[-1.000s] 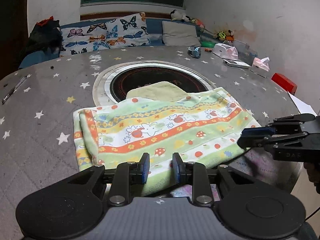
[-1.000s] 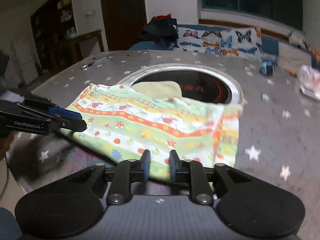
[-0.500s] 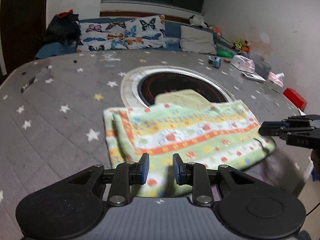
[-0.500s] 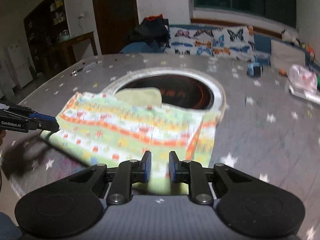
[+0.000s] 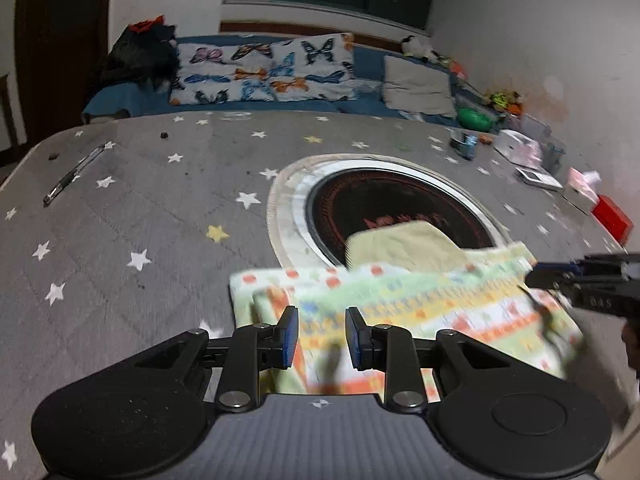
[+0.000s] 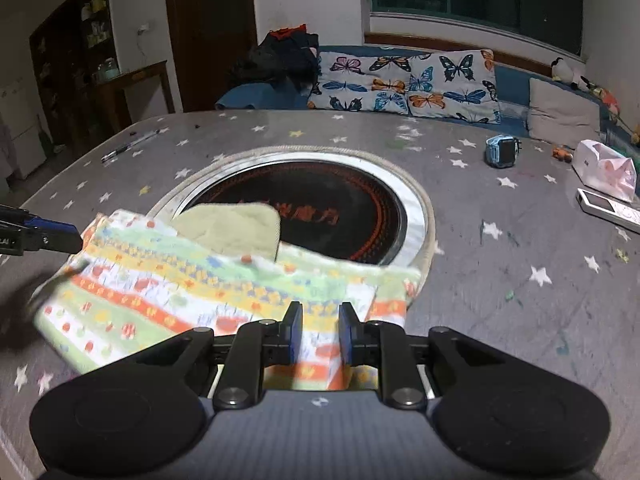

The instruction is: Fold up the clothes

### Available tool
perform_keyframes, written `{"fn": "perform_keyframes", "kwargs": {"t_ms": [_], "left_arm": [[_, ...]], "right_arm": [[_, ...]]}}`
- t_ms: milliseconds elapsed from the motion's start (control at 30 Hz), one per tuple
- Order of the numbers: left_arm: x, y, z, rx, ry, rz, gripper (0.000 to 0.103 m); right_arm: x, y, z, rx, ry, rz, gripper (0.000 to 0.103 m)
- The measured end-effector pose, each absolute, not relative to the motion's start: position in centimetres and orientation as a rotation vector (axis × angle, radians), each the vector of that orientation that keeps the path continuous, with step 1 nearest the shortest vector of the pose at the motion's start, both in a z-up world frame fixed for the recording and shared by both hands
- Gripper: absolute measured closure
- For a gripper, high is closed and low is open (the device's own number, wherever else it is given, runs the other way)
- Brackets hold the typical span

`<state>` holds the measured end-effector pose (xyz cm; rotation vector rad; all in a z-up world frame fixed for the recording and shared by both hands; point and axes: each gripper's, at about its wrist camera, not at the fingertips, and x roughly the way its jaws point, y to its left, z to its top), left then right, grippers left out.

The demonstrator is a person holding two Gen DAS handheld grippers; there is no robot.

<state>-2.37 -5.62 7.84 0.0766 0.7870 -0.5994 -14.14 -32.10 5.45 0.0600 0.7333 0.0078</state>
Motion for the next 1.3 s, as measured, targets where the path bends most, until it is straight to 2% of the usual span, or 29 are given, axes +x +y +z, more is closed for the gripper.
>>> {"fn": "perform_keyframes", "kwargs": {"t_ms": [500,633,700,767,900,1300], "left_arm": [[0.5,-6.0,6.1,0.121,0.82,-0.485,0.073],[0.4,-4.4,7.1,0.051,0.821,-0.478,0.069],[0.2,-3.7,7.6,0.033,0.818,-0.463,0.065],[-0.2,-3.0,8.0,0.012,0.824,-0.444,0.055],[-1.2,-1.7,8.4,-0.011,0.835,-0.4,0.047],[-3.1,1.2,8.8,-0.117,0.834,-0.323,0.011]], "right_arm": [[-12.2,-33.8,4.2,0.09,0.753,-0.047,0.082],[-13.1,-32.6,5.4,0.029,0.721,-0.029,0.076],[-13.8,-31.3,6.3,-0.01,0.703,0.004,0.071],[-14.4,-29.8,7.1,-0.043,0.688,0.049,0.068],[-15.9,-26.1,8.2,-0.11,0.663,0.17,0.061],[-16.3,-13.9,6.7,-0.33,0.678,0.499,0.06]]}}
